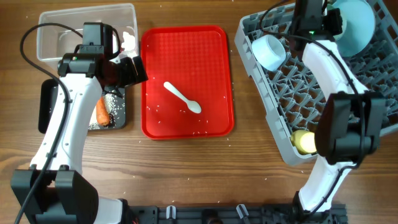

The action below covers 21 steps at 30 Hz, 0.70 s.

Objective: Sort waste into correct bins and load items into the dishwasher rack
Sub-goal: 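Set the green bowl upside down in the rack and release it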

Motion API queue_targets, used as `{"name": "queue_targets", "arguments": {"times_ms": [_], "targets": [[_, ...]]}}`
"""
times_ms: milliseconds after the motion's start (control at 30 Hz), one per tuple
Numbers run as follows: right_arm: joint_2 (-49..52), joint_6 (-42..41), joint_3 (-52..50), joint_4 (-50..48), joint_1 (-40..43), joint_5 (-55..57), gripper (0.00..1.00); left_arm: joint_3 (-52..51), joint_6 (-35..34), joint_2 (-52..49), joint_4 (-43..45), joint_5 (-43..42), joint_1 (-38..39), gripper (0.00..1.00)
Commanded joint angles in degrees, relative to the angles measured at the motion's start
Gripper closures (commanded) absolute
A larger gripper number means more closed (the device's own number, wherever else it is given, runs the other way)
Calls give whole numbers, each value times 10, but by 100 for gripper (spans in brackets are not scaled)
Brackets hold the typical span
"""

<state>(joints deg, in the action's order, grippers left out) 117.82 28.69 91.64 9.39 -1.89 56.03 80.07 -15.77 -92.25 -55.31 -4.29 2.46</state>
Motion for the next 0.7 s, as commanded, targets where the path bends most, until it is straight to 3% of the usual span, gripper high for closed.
{"name": "queue_targets", "arguments": {"times_ms": [0, 433, 667], "targets": [[7, 38, 5, -22, 3, 44, 96, -3, 3, -4, 0, 5, 0, 0], [27, 84, -33, -75, 5, 34, 96, -3, 3, -4, 0, 5, 0, 0], [27, 87, -34, -63, -56, 5, 96, -3, 3, -4, 0, 5, 0, 0]]}}
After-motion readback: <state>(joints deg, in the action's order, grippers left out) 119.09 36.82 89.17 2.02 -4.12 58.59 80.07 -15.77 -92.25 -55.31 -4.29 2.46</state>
